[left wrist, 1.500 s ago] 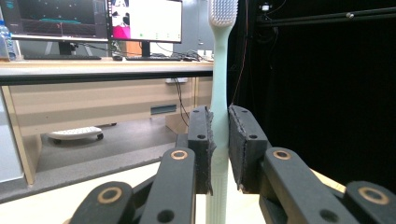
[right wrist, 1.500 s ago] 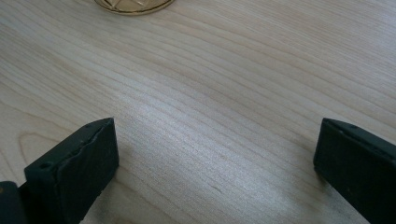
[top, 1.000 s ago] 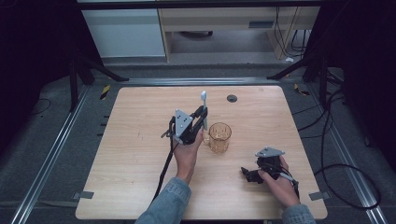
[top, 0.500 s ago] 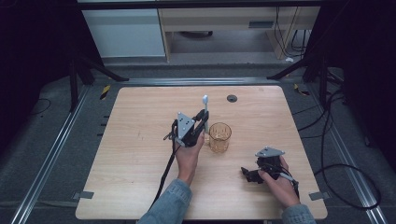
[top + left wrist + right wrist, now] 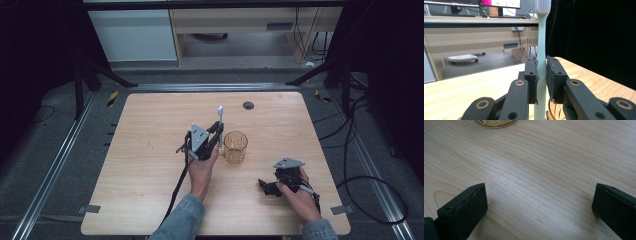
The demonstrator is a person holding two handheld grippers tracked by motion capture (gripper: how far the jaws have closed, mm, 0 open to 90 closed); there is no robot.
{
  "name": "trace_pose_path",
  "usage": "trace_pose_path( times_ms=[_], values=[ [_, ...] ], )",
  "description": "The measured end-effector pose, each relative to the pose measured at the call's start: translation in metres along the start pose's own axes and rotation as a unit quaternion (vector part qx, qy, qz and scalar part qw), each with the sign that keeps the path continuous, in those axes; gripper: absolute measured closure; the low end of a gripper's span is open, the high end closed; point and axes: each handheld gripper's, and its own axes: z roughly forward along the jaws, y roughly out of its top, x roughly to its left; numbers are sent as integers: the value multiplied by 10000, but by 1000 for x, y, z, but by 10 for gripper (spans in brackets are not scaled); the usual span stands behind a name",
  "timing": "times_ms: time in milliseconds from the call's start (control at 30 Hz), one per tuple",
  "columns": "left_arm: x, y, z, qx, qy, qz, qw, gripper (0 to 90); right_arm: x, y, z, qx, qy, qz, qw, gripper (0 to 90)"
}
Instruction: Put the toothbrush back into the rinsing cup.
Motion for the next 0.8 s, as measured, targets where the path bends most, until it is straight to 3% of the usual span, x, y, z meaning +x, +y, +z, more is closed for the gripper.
trace_pose_path(
  times_ms=[800],
  values=[
    [-1,-15,-2,192,-7,86,9998,787,0,0,0,-6,1,1,10000,4]
  ],
)
